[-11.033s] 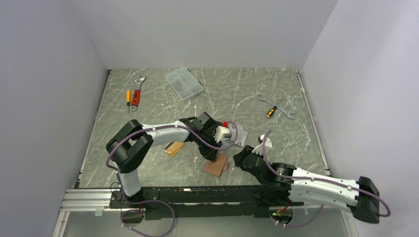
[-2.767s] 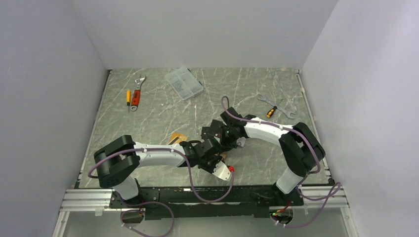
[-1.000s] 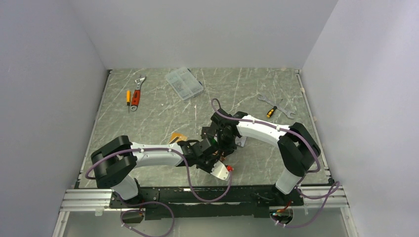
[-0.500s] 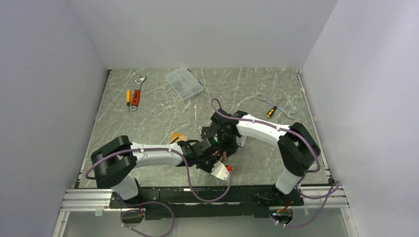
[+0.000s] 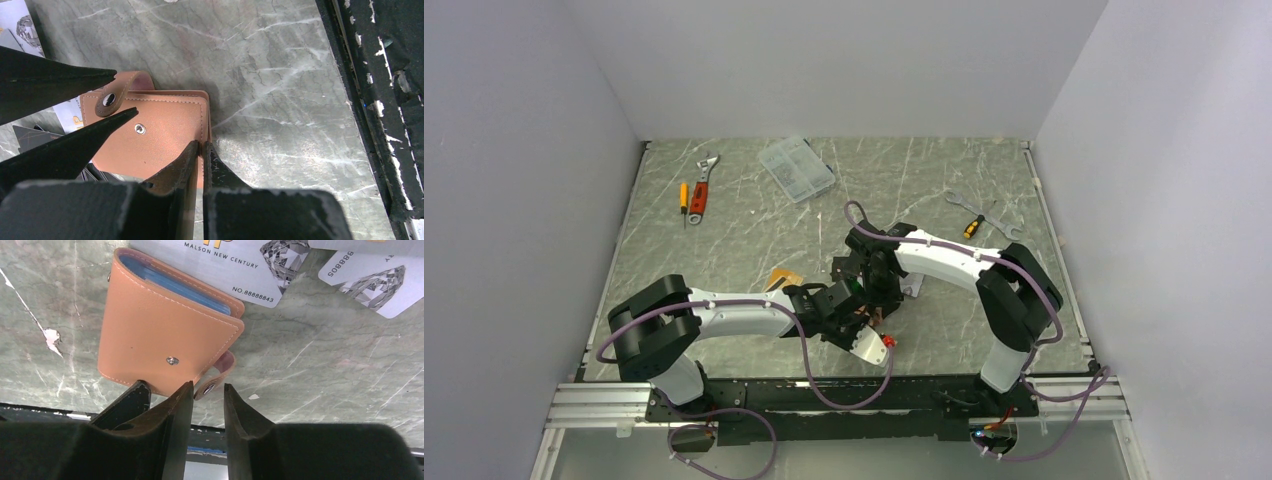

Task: Put the credit cards into the card holder
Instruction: Close the card holder at the center of the board.

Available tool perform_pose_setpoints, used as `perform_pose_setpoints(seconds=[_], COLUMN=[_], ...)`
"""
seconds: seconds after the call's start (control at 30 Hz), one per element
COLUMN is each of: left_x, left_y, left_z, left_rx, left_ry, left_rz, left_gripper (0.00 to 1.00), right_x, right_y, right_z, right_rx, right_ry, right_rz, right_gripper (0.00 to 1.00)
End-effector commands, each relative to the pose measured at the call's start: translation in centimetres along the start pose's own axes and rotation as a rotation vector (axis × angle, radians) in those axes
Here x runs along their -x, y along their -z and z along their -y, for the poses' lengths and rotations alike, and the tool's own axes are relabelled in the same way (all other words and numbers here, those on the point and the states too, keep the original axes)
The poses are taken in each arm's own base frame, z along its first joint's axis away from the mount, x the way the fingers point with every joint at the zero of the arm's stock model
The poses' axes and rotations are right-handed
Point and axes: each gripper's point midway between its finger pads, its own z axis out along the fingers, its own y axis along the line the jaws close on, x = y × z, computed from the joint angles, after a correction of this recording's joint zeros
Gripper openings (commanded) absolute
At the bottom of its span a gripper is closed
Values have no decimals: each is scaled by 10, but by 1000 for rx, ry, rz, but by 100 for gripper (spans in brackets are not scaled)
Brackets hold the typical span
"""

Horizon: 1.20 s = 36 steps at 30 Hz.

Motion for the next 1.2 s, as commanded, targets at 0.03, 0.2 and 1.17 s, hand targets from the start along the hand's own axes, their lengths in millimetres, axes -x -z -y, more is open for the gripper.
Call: perform_pose_setpoints(seconds=[0.03,0.2,1.17], left_x=[-1,-1,-2], left_y=[5,5,5], left_z=[11,12,16], left_rx=[-38,-42,-55], left_ry=[2,-3,-9], left_rz=[-5,-7,-11], left_gripper=[11,11,10], right_x=[4,5,21], right_y=[8,9,5], right_z=[4,7,-40], right_rx=[-28,-46,144], right_ry=[9,14,4], right_rz=[22,29,58], right_gripper=[27,17,0])
